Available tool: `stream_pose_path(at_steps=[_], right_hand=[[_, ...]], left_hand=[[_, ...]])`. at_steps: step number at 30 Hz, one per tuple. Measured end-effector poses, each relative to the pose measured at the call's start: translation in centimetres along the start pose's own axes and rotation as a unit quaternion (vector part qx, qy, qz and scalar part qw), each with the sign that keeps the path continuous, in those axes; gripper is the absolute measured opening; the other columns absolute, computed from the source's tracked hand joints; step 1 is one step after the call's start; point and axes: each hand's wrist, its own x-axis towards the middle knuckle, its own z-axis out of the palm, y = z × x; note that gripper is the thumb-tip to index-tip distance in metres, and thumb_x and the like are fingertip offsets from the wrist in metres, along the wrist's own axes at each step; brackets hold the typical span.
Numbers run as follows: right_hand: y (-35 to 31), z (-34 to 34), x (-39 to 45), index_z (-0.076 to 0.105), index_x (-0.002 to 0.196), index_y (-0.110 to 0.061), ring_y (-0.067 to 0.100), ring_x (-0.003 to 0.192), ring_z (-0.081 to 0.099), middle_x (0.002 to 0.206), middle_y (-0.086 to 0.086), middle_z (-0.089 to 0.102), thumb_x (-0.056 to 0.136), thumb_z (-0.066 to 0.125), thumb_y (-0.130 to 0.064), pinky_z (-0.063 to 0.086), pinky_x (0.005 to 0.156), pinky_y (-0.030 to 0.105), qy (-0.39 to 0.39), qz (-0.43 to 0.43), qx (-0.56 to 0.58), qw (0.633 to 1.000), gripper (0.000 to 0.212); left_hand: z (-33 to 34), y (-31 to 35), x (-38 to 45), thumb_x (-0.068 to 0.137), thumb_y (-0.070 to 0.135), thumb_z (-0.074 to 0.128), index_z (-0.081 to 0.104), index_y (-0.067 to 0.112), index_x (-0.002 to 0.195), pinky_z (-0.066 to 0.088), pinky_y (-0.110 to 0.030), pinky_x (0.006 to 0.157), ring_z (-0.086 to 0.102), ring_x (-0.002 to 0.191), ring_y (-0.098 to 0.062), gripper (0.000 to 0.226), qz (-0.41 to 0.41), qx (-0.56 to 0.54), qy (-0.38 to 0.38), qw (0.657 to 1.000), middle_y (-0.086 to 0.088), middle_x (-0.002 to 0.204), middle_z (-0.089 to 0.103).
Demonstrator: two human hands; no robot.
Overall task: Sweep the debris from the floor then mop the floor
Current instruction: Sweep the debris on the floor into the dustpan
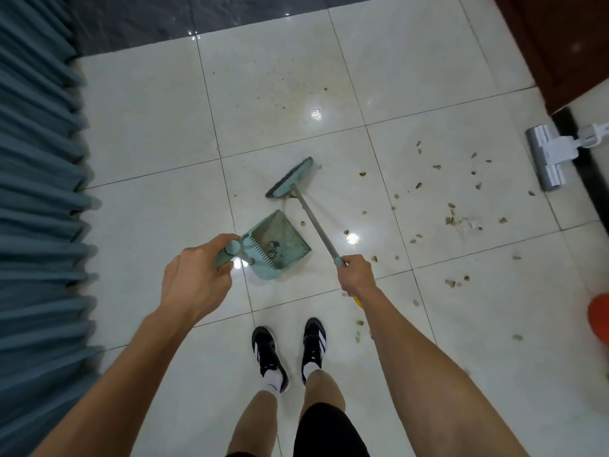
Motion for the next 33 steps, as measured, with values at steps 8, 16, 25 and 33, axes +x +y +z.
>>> stream_pose_path(at_steps=[8,16,25,33], right_hand=[[7.9,-2.2,-6.0,0.068,0.120,-0.008,0.033,0.083,0.069,0.097,0.015,0.070,0.100,0.053,-0.035,0.058,0.071,0.040,0.042,0.058,0.022,0.997,0.036],[14.2,-2.4,-12.9,0.065,0.128,-0.011,0.028,0.080,0.064,0.106,0.018,0.071,0.097,0.058,-0.027,0.052,0.066,0.031,0.069,0.114,0.013,0.991,0.036],[14.0,-1.8,-17.0,0.071,0.107,-0.005,0.031,0.077,0.068,0.090,0.015,0.070,0.096,0.058,-0.026,0.058,0.065,0.035,0.105,0.138,0.019,0.985,0.027],[13.5,-1.0,-17.2,0.068,0.119,-0.006,0.028,0.071,0.063,0.095,0.017,0.070,0.099,0.053,-0.026,0.052,0.058,0.031,0.136,0.118,0.114,0.977,0.031]], left_hand=[[-0.8,0.5,-1.5,0.085,0.015,0.060,0.051,0.044,0.116,0.044,-0.028,0.055,0.054,0.061,-0.017,0.043,0.048,0.011,-0.023,0.998,0.010,0.070,0.058],[-0.6,1.6,-2.3,0.086,0.016,0.056,0.050,0.042,0.117,0.054,-0.036,0.064,0.059,0.068,-0.026,0.042,0.107,0.041,-0.063,0.991,0.003,0.077,0.064],[0.1,3.3,-2.6,0.085,0.020,0.054,0.052,0.043,0.114,0.045,-0.032,0.061,0.058,0.068,-0.029,0.037,0.179,0.074,-0.082,0.978,0.002,0.078,0.062],[-0.9,4.7,-1.2,0.089,0.025,0.051,0.055,0.041,0.113,0.047,-0.034,0.063,0.058,0.069,-0.030,0.029,0.222,0.080,-0.078,0.969,-0.002,0.080,0.065]])
